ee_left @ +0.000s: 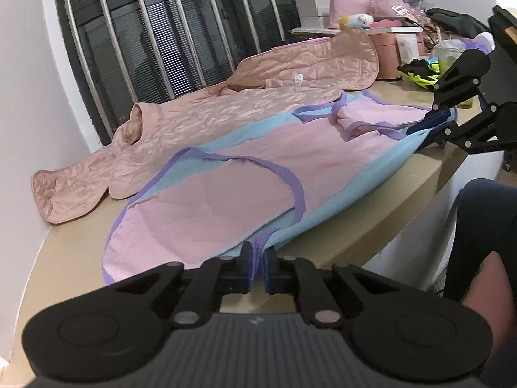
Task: Fold clothes
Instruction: 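Grasp the folded garment's edge with the right gripper and fold it lengthwise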
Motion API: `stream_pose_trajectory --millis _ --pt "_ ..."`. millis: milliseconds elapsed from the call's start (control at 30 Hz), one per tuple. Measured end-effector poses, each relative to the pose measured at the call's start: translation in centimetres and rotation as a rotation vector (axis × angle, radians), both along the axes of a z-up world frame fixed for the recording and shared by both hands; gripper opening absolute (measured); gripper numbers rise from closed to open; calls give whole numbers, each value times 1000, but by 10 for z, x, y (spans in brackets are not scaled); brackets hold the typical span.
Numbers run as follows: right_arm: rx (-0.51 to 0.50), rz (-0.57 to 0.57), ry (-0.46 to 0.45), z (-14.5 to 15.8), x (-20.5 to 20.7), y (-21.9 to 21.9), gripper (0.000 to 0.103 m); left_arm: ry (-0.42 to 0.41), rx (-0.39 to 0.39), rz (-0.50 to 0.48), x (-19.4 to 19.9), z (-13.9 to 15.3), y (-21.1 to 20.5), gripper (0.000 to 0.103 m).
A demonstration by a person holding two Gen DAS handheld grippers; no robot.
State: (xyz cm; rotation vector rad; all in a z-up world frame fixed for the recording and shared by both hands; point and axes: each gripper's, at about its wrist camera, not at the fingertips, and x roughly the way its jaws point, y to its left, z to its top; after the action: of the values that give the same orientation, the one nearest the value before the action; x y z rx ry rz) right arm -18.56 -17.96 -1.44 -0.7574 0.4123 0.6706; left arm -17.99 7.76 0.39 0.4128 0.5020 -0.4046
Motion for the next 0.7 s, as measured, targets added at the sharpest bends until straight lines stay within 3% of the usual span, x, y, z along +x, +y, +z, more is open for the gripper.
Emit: stream_pose_trajectory --millis 200,333,400,467,500,533,567,633,700 --pt "83 15 115 28 21 -8 5 16 -63 -28 18 22 13 5" --pt "85 6 158 50 62 -7 6 26 -88 -49 56 44 16 5" --pt "75 -32 172 53 90 -1 6 82 -85 -44 84 42 16 5" --pt "47 -82 213 49 118 6 13 174 -55 -30 111 32 16 10" --pt "34 -122 200 45 128 9 28 180 -23 -5 117 26 14 17" --pt "28 -154 178 42 131 10 40 161 7 35 120 21 14 32" --pt "24 -186 156 39 134 11 41 139 23 82 119 17 17 38" --pt "36 -238 127 38 132 2 44 134 -19 140 112 17 29 42" --pt "59 -277 112 40 123 -10 49 162 -140 159 101 22 49 45"
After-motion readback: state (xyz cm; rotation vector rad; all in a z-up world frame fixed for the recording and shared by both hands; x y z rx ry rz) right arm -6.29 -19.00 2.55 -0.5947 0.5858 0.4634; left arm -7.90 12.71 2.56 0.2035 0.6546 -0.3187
